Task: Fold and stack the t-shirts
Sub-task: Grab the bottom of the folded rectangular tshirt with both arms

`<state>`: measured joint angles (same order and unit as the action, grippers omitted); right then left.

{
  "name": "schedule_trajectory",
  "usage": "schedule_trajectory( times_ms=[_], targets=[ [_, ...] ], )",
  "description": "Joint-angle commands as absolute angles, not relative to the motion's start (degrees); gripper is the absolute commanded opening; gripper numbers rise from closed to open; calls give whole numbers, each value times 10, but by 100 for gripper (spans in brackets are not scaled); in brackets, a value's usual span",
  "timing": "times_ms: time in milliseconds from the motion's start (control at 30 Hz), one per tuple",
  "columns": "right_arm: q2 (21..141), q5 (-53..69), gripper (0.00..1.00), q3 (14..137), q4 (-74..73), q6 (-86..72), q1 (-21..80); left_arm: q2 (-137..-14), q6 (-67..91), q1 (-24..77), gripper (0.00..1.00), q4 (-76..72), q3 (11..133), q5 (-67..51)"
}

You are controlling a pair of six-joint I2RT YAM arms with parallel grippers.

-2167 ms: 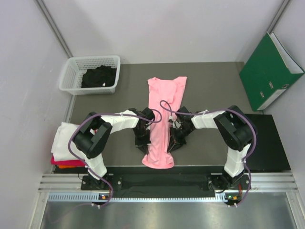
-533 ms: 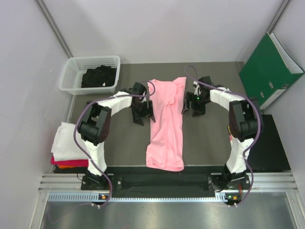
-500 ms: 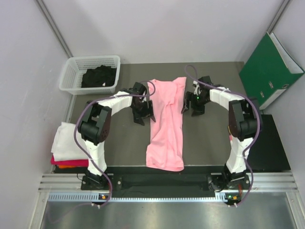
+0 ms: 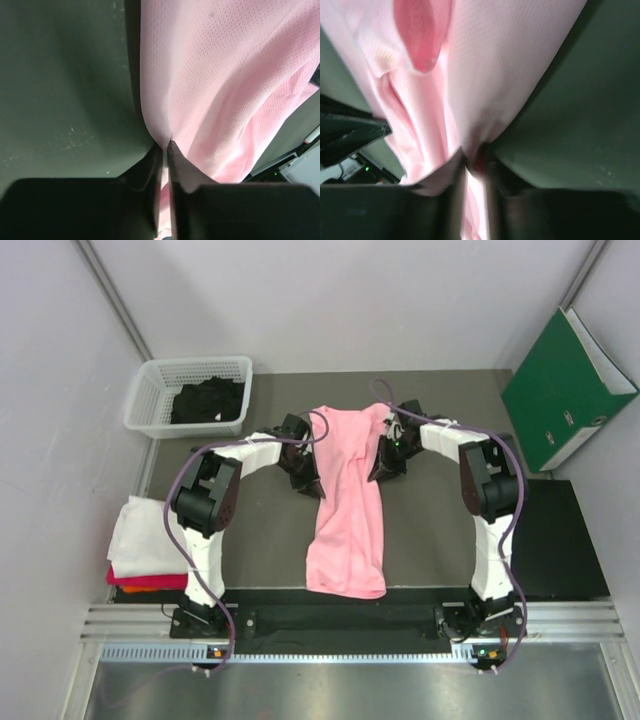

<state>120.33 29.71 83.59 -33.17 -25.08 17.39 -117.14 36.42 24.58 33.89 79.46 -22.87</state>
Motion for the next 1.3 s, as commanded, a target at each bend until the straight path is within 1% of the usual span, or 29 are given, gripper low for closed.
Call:
schedule_trajectory(
  times_ms=[0,67,433,600,900,1033,1067,1100,1133,1167,1233,1267],
  targets=[
    [1241,277,8,847,-355,-237,188,-1220,360,247,1,321,792,-173],
    [1238,265,0,846,-359,-236,187,-1222,359,247,0,332,797,-167],
    [1220,179,0,835,-389,-221,171,-1217,346,214,0,374,797,-113],
    [1216,160,0,831,-394,-215,164,-1215,338,193,0,383,797,-100],
    [1220,150,0,838,-393,-218,163,-1226,324,185,0,386,822,-121],
    [1222,153,1,844,-392,-219,163,-1225,318,185,0,385,821,-134],
    [1223,156,4,845,-389,-219,163,-1223,316,185,2,385,820,-136],
    [1223,160,7,848,-390,-218,163,-1222,315,185,12,385,821,-140],
    [1223,160,14,850,-392,-219,163,-1219,311,185,36,385,821,-141],
    [1221,160,40,852,-394,-217,163,-1210,309,185,49,385,822,-142],
    [1209,145,57,852,-394,-219,163,-1196,307,185,66,385,825,-135],
    [1202,140,69,849,-389,-221,161,-1184,307,185,81,383,831,-126]
  ],
)
